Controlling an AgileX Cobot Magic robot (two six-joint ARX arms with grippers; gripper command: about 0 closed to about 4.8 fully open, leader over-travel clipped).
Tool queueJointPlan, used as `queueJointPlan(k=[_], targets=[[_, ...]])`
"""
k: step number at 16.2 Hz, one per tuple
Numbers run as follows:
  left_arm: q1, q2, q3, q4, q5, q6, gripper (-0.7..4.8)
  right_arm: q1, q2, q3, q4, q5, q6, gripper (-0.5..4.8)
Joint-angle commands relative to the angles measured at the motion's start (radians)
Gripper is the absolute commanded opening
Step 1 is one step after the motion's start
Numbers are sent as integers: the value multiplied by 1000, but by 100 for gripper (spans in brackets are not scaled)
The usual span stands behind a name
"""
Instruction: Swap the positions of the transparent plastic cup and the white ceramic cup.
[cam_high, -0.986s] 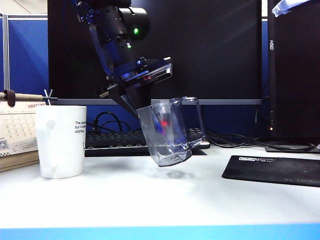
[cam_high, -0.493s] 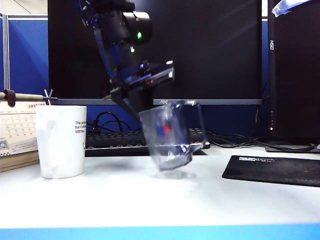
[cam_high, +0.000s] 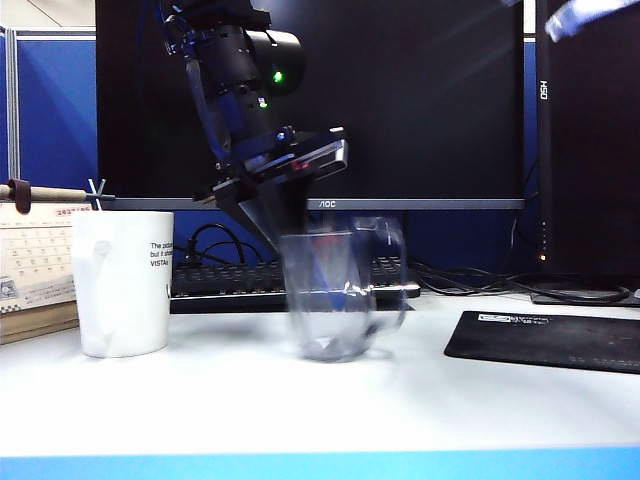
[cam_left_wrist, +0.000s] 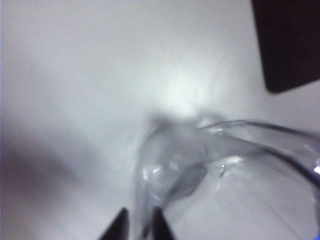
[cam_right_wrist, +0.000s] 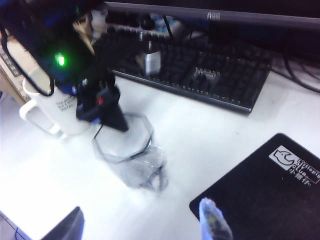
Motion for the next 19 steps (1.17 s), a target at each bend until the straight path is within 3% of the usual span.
queueJointPlan(k=[1,6,8,15,19], targets=[[-1,-5,9,47,0,-4,62,0,-31,-12,10,-1,-2,301],[0,-5,9,55,-77,-11,135,0,-67,-12,14,0,0,301],[0,-5,9,75,-93,-12,213,0,-68,-11,13,0,0,301],[0,-6,9,155,-28,-40,218,0,-77,-12,6,3,0,301],[1,-23,9,123,-201,2,222,-19,-80,-11,6,10,-8,301]])
